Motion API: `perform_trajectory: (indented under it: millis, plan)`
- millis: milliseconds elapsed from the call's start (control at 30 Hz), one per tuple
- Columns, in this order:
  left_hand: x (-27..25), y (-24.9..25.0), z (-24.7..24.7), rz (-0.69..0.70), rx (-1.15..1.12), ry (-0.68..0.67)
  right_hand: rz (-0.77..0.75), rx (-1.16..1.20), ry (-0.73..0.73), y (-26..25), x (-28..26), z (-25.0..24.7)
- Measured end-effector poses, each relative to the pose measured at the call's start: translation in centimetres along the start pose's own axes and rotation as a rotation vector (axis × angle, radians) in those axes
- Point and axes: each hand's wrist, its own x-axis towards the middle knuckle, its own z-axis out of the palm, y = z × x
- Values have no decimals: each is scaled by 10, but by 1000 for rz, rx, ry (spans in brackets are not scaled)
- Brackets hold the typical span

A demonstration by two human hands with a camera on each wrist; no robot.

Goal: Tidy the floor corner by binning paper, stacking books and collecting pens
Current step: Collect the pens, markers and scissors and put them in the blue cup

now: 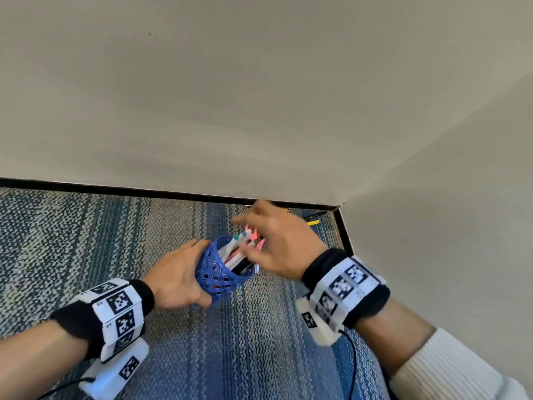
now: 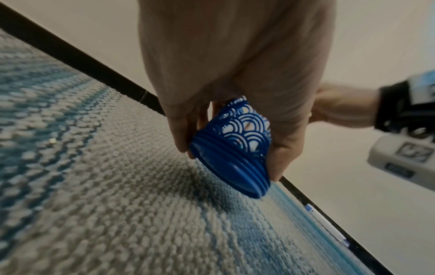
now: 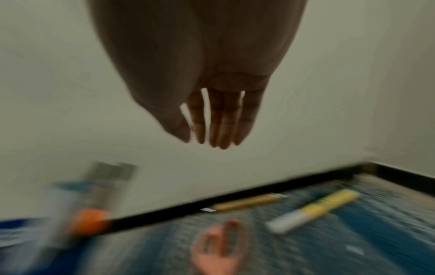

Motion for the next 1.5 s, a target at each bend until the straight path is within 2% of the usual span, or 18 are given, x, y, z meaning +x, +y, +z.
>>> perform_trajectory:
  millis: [67,133,200,300,433,533,600,667,733,767,833,933,1000,1100,1200,1300,1433,1500]
  plan:
    - [3,-4,-2,-31,-22,62,229,101,159,43,7,11]
    - [5,-10,-3,-76,-31,109,504,57,157,91,10,33]
    - [6,-16,0,-85,-43,120,683,-49,-85,123,5,61]
    - [4,-22,6,-62,-13,121,666,-158,-332,142,0,98]
    - [13,-24,4,-105,36,124,532,-381,-188,146,2,121]
    - [24,-23,0,-148,70,122,565,-240,27,154,-4,122]
    - [29,-22,0,-157,64,105,790,-46,194,163,-9,118]
    - [32,-23,-2,-149,58,84,1139,202,346,176,-10,114]
    - [34,-23,-5,-150,54,59,1386,393,352,190,-5,117]
    - [34,-22,-6,-150,59,52,1429,442,294,193,-1,119]
    - [35,-22,-6,-148,72,51,1429,463,238,191,7,127]
    - [31,-21,-6,-142,95,62,1392,393,330,179,19,133]
    - [26,-20,-4,-141,120,68,1206,185,300,175,21,136]
    - [21,-18,-3,-138,129,80,853,-214,85,182,16,137]
    - [20,-16,-5,-143,134,72,738,-386,-10,184,14,130]
    - [21,-15,-7,-149,137,74,646,-374,23,178,12,128]
    - [22,-16,-6,-142,129,71,512,-5,9,159,26,130]
    - [21,-17,-5,-134,109,70,480,4,12,149,42,128]
